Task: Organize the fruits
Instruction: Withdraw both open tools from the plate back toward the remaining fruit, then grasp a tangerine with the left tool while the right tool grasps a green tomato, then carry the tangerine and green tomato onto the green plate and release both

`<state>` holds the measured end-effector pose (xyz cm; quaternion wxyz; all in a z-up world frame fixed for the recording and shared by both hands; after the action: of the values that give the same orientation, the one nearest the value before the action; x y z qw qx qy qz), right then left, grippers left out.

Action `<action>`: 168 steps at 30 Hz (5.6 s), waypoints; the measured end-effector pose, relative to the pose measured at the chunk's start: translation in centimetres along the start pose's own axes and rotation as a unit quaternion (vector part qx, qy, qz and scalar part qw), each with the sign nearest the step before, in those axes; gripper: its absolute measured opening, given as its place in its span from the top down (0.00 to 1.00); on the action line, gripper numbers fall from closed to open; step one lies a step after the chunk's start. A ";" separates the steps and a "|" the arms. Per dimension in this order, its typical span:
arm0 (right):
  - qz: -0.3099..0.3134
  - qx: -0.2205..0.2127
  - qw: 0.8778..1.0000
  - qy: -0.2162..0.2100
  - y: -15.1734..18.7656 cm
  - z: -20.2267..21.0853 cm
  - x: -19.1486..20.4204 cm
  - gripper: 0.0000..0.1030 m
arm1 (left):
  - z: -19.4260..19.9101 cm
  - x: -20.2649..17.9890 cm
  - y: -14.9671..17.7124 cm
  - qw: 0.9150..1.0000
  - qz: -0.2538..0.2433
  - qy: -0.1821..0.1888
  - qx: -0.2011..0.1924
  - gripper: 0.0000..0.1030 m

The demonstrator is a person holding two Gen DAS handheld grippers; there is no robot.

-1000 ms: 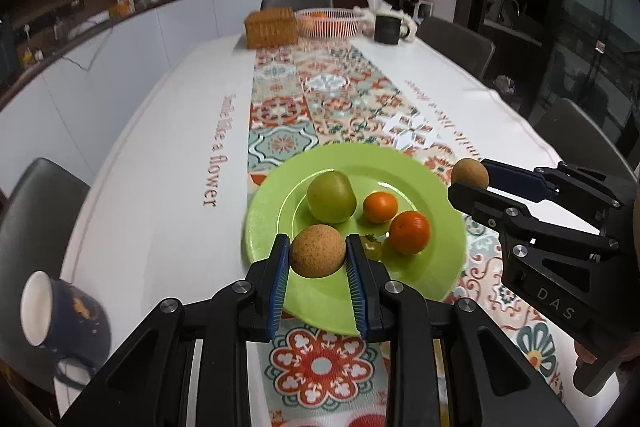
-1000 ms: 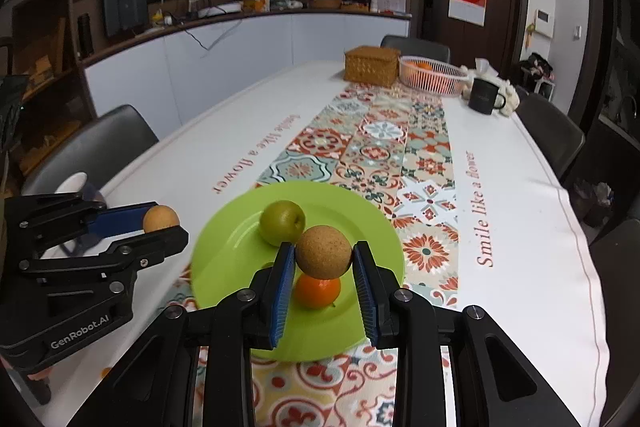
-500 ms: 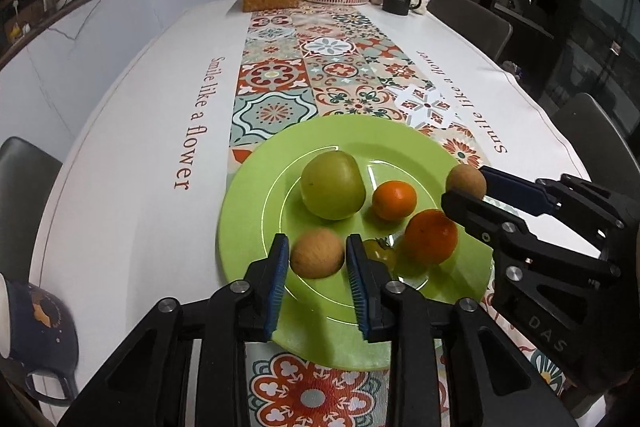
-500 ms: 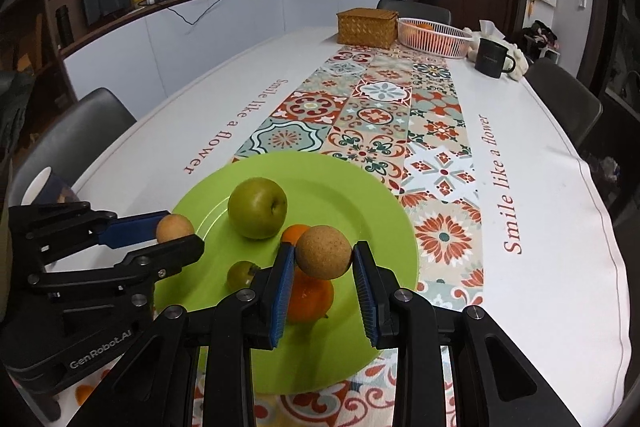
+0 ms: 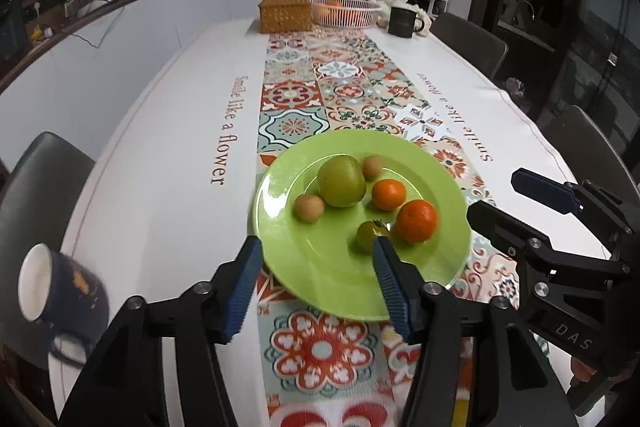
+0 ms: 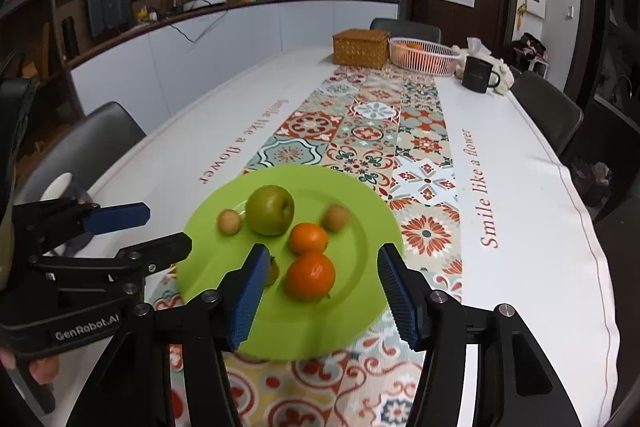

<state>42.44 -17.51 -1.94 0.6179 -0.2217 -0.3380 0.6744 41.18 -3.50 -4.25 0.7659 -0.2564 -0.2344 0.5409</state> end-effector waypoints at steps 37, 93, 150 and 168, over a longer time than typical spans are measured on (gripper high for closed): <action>-0.001 -0.058 0.998 -0.018 8.2 14.7 4.6 0.32 | 14.4 -2.4 10.5 0.997 0.007 -0.044 -0.059 0.26; -0.045 0.057 0.995 0.066 16.1 5.7 -0.2 0.49 | 2.7 -1.7 15.9 0.998 0.000 -0.058 0.033 0.31; -0.003 -0.032 0.999 0.003 9.6 11.1 2.4 0.71 | 9.9 -3.2 8.6 0.997 -0.027 -0.039 -0.063 0.62; 0.006 -0.028 0.999 -0.017 4.0 6.4 2.7 0.71 | 5.8 -1.2 3.1 0.997 -0.039 -0.029 -0.066 0.62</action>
<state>34.73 -16.09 -0.24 0.6018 -0.2295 -0.3660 0.6717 34.86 -2.98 -1.94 0.7606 -0.2810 -0.3018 0.5014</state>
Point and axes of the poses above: each gripper's, at about its wrist camera, not at the fingertips, and z roughly against the way its jaws point, x to its left, y to its underside, the point moved 5 cm from there along -z, roughly the way its jaws point, and after that the axes turned 9 degrees about -z, right-handed, at the moved point
